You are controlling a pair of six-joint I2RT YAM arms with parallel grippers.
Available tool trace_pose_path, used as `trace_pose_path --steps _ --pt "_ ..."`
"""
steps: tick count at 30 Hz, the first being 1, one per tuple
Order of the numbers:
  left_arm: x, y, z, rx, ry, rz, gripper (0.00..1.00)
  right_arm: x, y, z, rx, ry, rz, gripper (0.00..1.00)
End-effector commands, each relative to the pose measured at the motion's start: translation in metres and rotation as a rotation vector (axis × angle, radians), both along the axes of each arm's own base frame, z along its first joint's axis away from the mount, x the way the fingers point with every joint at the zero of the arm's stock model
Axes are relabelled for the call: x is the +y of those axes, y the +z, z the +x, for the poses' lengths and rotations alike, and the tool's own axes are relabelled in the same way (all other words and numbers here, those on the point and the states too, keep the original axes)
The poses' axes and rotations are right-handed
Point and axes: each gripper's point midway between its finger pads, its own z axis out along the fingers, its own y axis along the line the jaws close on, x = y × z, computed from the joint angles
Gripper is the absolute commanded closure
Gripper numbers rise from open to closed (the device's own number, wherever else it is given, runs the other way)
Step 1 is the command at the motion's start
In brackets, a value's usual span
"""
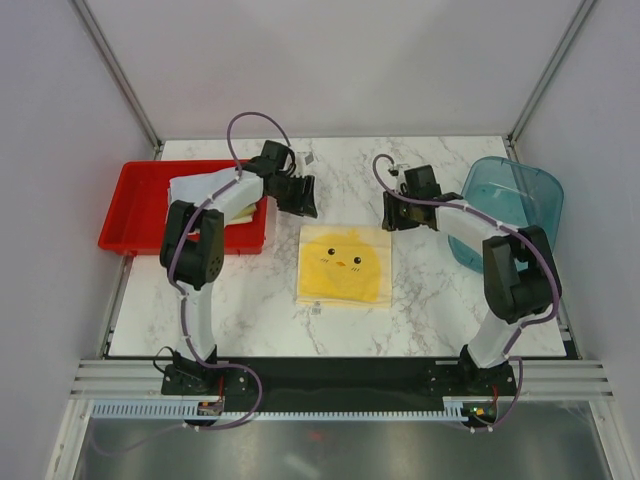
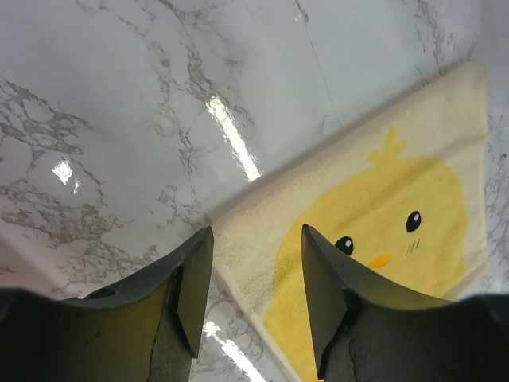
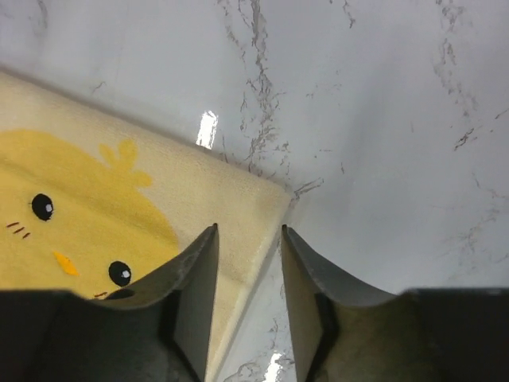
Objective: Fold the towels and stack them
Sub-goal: Fold the towel
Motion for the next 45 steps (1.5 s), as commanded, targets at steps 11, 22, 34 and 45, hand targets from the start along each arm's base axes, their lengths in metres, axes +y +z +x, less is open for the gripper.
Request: trace_pose_path --steps 11,22,34,45 --pt "-0.004 0.011 -0.005 -0.035 -0.315 -0.074 0.49 0.009 0.013 0.026 0.081 0.229 0.229 0.51" --pt "0.007 -0.018 -0.014 0.080 -0.334 -0.093 0.45 0.002 -0.013 0.021 0.205 0.315 0.256 0.51" --pt "0.011 -0.037 -0.015 0.131 -0.340 -0.072 0.55 0.001 -0.033 0.016 0.256 0.330 0.252 0.54" --pt "0.010 -0.032 -0.005 0.129 -0.337 -0.152 0.71 -0.002 -0.032 0.022 0.249 0.331 0.286 0.66"
